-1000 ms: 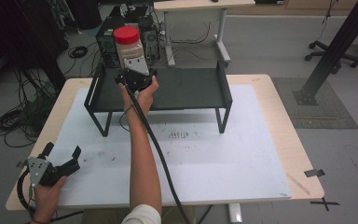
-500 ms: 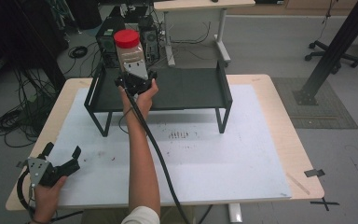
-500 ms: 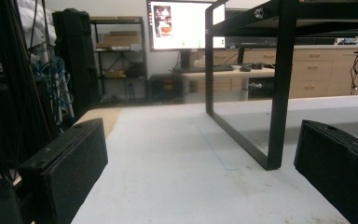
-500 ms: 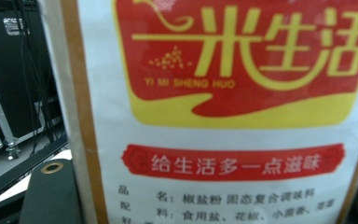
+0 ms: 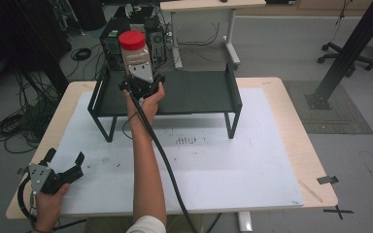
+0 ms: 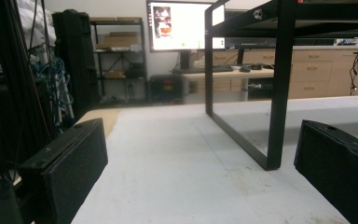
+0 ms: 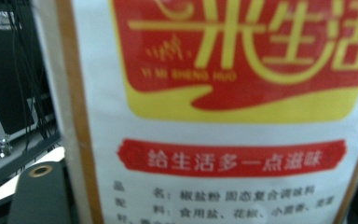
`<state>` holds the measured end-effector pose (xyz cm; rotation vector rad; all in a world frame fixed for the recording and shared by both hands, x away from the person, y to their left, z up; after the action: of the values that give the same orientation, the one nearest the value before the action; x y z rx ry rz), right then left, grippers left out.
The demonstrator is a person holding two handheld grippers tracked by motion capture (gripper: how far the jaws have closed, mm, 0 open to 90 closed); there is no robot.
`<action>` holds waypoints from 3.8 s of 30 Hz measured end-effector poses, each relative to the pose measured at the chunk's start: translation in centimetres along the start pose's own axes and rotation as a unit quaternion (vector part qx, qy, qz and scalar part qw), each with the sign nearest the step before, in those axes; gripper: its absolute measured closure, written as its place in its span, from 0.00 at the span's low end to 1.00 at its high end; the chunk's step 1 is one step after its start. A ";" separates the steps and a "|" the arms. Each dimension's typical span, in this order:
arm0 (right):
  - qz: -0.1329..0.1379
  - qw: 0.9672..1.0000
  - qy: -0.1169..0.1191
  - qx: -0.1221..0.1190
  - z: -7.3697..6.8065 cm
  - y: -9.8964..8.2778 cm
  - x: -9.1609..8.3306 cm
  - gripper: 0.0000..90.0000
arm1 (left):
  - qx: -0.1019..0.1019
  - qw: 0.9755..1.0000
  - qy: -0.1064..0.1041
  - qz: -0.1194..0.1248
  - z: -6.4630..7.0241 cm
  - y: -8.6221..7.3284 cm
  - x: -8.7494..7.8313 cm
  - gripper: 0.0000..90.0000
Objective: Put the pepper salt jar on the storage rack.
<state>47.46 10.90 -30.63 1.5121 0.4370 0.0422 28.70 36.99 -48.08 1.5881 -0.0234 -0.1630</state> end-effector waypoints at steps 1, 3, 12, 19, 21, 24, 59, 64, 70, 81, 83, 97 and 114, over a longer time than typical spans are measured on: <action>0.000 1.000 0.000 0.000 0.0 0.0 0.0 0.19 | 0.000 1.000 0.000 0.000 0.0 0.0 0.0 0.03; -0.002 1.000 0.003 0.003 0.1 0.0 0.0 0.18 | 0.000 1.000 0.000 0.000 0.0 0.0 0.0 0.03; 0.007 1.000 0.006 0.002 0.2 0.2 -0.1 0.08 | 0.000 1.000 0.000 -0.001 0.0 0.0 0.0 0.03; 0.007 1.000 0.007 0.001 0.2 0.2 -0.1 0.05 | 0.000 1.000 0.001 -0.002 0.0 0.0 0.0 0.03; 0.007 1.000 0.010 0.004 0.2 0.2 -0.1 0.04 | 0.001 1.000 0.001 -0.002 0.0 0.0 0.0 0.03; 0.006 1.000 0.010 0.005 0.2 0.3 -0.3 0.04 | 0.001 1.000 0.001 -0.002 0.0 0.0 0.0 0.03; -0.003 0.998 0.058 0.014 0.4 0.8 -3.2 0.04 | 0.003 1.000 0.004 -0.003 0.0 0.0 0.0 0.03; -0.005 0.998 0.064 0.017 0.6 0.6 -3.8 0.04 | 0.003 1.000 0.006 -0.003 0.0 0.0 0.0 0.03; -0.005 0.998 0.066 0.013 0.8 0.6 -4.3 0.04 | 0.003 1.000 0.006 -0.004 0.0 0.0 0.0 0.03; -0.002 0.996 0.086 0.003 1.3 0.6 -5.7 0.03 | 0.004 1.000 0.008 -0.005 0.1 0.0 0.0 0.03; -0.002 0.996 0.088 0.000 1.4 0.5 -6.0 0.03 | 0.004 1.000 0.008 -0.005 0.1 0.0 0.0 0.03; 0.007 0.995 0.101 -0.012 2.8 0.2 -8.0 0.02 | 0.003 1.000 0.010 -0.008 0.1 0.0 0.1 0.03; 0.019 0.996 0.090 -0.011 6.2 -0.7 -11.0 0.02 | 0.005 1.000 0.014 -0.011 0.1 0.0 0.1 0.03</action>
<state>39.04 1.65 -28.57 1.5002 0.5508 0.2137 28.80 36.91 -48.09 1.6004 0.0150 -0.1587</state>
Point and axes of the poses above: each handheld gripper's, and its own axes: x roughly forward along the jaws, y roughly out of its top, z roughly to its right, the point moved 3 cm from there along x, roughly forward along the jaws, and after that the axes turned 7 degrees about -z, right-handed, at the moved point
